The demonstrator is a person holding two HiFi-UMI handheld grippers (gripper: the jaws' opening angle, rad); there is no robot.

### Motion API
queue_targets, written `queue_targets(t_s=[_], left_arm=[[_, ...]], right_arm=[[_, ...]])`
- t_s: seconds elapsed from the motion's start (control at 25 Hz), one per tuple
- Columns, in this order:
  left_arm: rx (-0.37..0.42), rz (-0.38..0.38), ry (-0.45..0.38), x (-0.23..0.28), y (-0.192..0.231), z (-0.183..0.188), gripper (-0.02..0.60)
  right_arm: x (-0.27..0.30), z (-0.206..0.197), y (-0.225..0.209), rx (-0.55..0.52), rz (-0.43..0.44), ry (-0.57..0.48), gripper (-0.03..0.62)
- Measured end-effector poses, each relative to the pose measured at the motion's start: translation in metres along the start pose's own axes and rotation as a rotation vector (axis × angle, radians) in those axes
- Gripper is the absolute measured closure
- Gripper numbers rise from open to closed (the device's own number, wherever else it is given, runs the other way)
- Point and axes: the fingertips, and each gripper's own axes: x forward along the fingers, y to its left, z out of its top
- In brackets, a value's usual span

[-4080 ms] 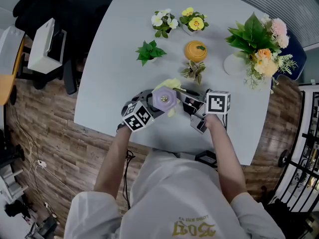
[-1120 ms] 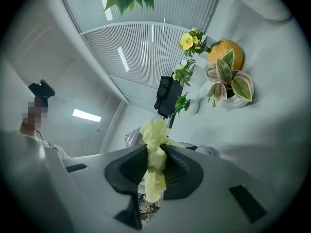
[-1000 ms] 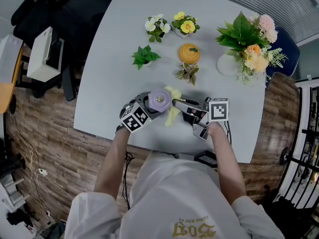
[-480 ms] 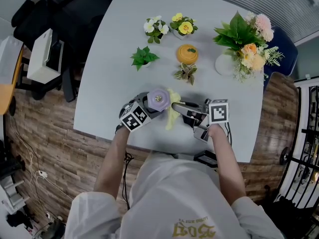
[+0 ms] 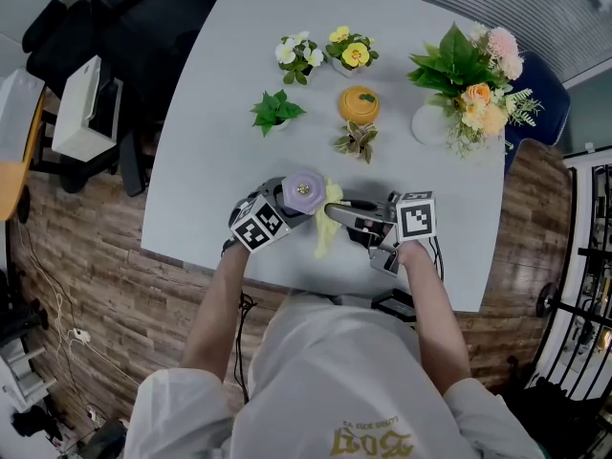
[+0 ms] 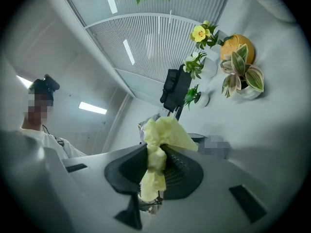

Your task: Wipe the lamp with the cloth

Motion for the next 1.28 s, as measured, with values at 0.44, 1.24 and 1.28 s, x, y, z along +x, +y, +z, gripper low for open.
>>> queue_targets(t_s=[0.44, 1.24, 1.28], left_arm=[[-0.001, -0.002, 0.004, 0.001, 0.0, -0.001, 0.276], [-0.005, -0.002, 0.003, 0.002, 0.0, 0.0, 0.276], [-0.005, -0.002, 0.003, 0.002, 0.0, 0.0, 0.276]], right_arm=[[0.006, -0.008, 0.005, -0.019, 0.029, 0.039, 0.516], [0.015, -0.012, -0.014, -0.022, -0.043, 0.062, 0.516], [0.015, -0.012, -0.015, -0.022, -0.049, 0.064, 0.516]])
